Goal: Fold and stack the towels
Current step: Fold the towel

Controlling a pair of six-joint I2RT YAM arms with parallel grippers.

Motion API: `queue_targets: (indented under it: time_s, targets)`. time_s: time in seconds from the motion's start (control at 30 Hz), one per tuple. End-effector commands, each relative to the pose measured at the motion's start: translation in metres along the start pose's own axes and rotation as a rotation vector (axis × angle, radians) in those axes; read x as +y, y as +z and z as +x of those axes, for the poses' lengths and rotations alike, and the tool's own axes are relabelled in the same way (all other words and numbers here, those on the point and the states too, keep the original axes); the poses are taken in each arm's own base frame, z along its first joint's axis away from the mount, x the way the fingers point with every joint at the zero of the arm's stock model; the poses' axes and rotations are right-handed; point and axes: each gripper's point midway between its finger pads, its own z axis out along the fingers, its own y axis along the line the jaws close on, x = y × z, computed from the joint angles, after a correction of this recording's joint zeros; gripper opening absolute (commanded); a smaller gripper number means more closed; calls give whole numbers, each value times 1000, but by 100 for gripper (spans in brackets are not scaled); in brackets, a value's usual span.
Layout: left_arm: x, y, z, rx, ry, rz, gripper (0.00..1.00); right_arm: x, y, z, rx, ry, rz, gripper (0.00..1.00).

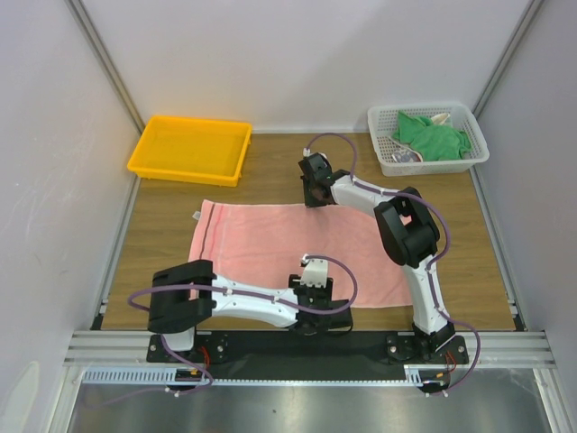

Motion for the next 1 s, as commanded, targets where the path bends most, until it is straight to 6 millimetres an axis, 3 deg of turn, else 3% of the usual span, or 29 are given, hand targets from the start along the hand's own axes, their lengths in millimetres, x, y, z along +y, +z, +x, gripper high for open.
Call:
queue_targets:
  time_s: [0.0,0.77,0.97]
  targets:
    - [-13,3,-1,10,-28,43,63,3,-8,-17,-49,10,-25,17]
    - [-7,12,13,68,-41,4,54,6,-5,-13,-38,12,-38,14]
    - [1,12,12,60,-51,-14,46,6,-2,-13,-37,9,-37,12]
